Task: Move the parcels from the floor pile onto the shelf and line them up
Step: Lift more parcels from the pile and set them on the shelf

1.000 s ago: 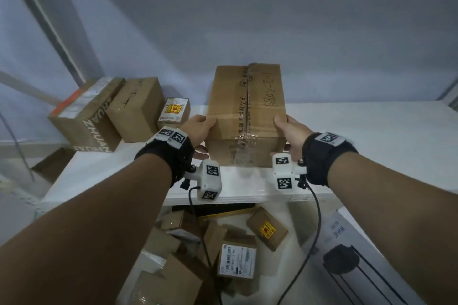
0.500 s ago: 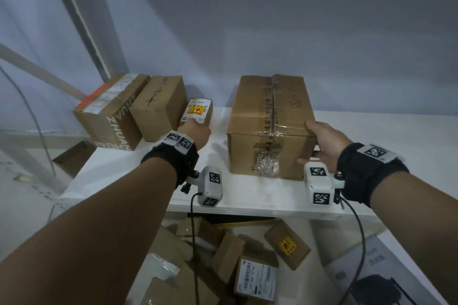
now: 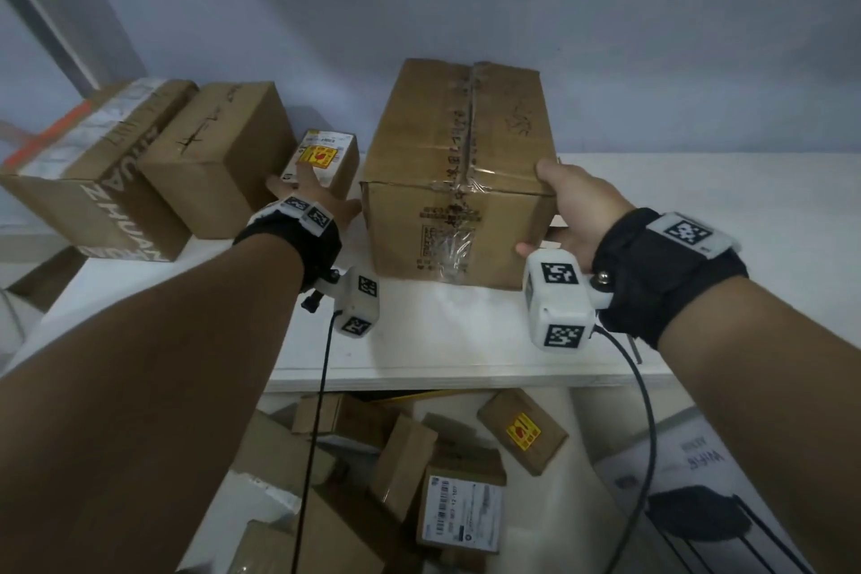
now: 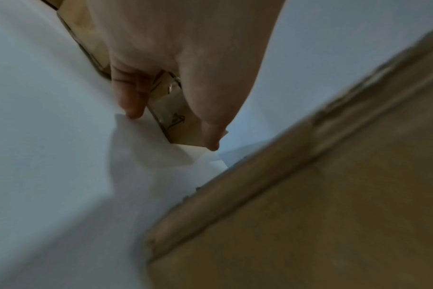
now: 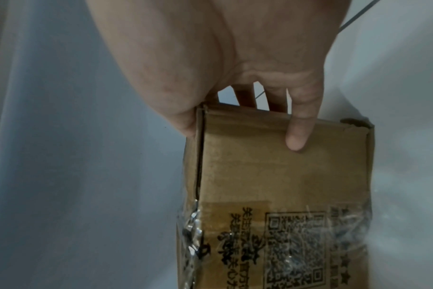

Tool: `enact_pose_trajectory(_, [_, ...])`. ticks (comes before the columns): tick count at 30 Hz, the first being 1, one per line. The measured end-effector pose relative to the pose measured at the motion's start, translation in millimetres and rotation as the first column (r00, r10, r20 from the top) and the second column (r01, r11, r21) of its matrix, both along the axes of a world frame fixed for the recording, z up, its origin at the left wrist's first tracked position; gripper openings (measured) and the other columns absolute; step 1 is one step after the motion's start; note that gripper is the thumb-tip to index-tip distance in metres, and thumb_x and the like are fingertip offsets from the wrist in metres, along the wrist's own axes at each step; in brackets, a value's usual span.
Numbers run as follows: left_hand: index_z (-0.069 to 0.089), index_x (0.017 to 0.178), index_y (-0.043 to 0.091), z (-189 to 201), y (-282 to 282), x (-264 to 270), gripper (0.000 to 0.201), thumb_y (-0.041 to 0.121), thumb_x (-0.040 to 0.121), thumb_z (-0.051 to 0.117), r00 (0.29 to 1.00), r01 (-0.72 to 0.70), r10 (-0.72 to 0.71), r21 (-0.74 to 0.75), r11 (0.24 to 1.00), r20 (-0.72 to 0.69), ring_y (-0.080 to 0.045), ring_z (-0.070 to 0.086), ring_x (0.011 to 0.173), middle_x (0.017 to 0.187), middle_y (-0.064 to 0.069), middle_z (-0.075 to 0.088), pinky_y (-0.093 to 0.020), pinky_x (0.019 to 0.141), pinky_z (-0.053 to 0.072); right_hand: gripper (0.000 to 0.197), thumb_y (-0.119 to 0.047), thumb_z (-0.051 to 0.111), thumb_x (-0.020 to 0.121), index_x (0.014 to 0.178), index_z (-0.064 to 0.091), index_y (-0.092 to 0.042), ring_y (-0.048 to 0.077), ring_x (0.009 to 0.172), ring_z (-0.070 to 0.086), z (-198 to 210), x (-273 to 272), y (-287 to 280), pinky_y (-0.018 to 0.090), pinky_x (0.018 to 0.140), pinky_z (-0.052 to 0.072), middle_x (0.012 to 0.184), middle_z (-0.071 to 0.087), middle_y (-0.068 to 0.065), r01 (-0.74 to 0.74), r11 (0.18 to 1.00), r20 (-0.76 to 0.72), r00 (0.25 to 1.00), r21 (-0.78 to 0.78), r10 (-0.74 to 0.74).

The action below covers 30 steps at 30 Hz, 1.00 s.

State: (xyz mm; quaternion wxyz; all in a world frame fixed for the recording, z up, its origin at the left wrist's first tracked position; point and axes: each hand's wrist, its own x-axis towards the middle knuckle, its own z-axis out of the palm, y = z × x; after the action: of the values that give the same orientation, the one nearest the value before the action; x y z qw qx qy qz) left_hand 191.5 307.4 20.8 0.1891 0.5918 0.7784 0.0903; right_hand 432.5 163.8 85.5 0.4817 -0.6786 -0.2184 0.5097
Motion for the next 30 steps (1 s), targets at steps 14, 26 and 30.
enact_pose_trajectory(14, [0.023, 0.12, 0.025, 41, -2, -20, 0.09, 0.066, 0.052, 0.065, 0.904, -0.115, 0.104, 0.0, 0.993, 0.416, -0.039, 0.065, 0.085, 0.102, -0.015, 0.057, -0.055, 0.082, 0.056, 0.04, -0.044, 0.051, 0.094, 0.132, 0.05, -0.029, 0.036, 0.12, 0.052, -4, 3, 4, 0.038, 0.059, 0.058, 0.135, 0.052, 0.005, -0.036, 0.999, 0.035, 0.999, 0.014, 0.036])
enact_pose_trajectory(26, [0.033, 0.111, 0.025, 148, -82, 8, 0.071, 0.066, 0.059, 0.058, 0.899, 0.044, -0.183, 0.335, 0.941, 0.398, -0.035, 0.062, 0.087, 0.107, -0.011, 0.059, -0.05, 0.078, 0.056, 0.051, -0.037, 0.035, 0.103, 0.142, 0.044, -0.006, 0.037, 0.123, 0.053, 38, -28, 10, 0.048, 0.105, 0.043, 0.143, 0.05, 0.016, -0.171, 0.979, 0.432, 0.878, -0.114, 0.204])
enact_pose_trajectory(30, [0.028, 0.134, 0.026, 145, -103, 38, 0.093, 0.071, 0.063, 0.067, 0.926, 0.135, -0.211, 0.248, 0.959, 0.312, -0.036, 0.055, 0.104, 0.127, -0.013, 0.042, -0.046, 0.089, 0.053, 0.04, -0.016, 0.046, 0.101, 0.138, 0.048, 0.0, 0.037, 0.123, 0.054, 51, -33, 14, 0.047, 0.105, 0.045, 0.136, 0.054, 0.019, -0.208, 0.963, 0.425, 0.867, -0.169, 0.262])
